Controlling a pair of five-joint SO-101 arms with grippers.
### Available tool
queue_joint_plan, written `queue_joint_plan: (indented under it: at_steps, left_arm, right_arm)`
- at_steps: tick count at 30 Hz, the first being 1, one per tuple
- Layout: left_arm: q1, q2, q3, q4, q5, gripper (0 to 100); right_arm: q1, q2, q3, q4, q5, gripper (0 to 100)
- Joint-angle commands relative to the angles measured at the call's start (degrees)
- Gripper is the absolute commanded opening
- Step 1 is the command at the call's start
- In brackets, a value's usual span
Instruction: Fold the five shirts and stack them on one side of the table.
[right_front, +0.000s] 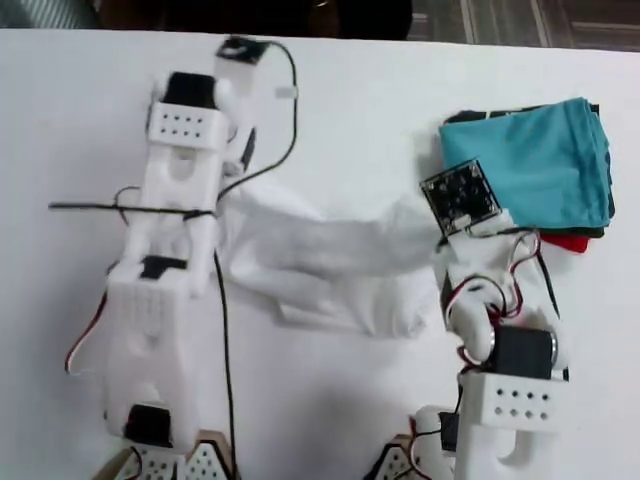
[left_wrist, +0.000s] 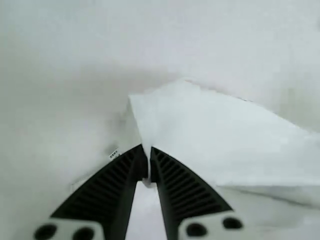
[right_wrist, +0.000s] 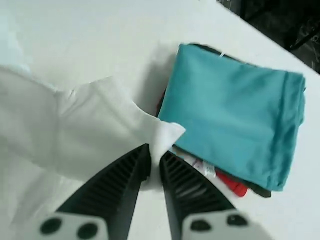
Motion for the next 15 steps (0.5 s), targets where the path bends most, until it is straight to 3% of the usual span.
queue_joint_plan:
  at_steps: [1,4,15]
  left_arm:
    - [-2.55,-14.77,4.35,1.05,-2.20,3]
    - [-5.36,-23.38,9.10,0.97,-3.60,3]
    - [-13.71,-45.01,20.00,0.70,-7.12,3]
  right_arm:
    - [0.40,3.03,-0.79,-8.13,-0.09,2.0]
    - [0.31,4.88,-4.13,-9.80,-0.35,2.0]
    - [0.04,5.67,-24.09,-8.66,-13.98,2.0]
